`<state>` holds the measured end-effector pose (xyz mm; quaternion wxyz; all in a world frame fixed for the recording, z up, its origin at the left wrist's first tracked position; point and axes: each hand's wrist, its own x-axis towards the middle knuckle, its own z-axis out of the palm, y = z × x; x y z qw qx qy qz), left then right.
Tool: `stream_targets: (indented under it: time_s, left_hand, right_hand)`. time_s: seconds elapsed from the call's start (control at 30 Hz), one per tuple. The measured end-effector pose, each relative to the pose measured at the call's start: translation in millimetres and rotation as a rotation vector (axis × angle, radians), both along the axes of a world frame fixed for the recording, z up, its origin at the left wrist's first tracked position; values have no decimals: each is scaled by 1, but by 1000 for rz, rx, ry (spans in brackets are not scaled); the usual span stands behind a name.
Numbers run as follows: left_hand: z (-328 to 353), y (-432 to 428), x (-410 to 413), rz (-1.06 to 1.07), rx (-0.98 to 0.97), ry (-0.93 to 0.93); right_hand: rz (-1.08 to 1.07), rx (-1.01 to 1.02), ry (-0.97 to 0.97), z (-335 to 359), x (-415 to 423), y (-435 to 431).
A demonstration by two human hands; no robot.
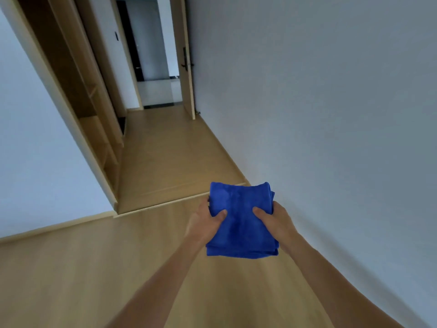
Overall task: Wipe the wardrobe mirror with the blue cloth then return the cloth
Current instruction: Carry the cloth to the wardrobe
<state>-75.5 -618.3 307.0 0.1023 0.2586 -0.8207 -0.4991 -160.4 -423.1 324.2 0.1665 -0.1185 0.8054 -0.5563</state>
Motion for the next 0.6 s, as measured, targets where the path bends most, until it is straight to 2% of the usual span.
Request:
stream_targets:
  time_s: [0.2,0.6]
  left_hand:
    - [0,-39,-27,132,-27,-29]
    - [13,-74,-144,326,31,12]
  right_hand:
    - [103,-41,-6,-3,-51,-52]
    - [303,-83,-22,24,-193,-118]
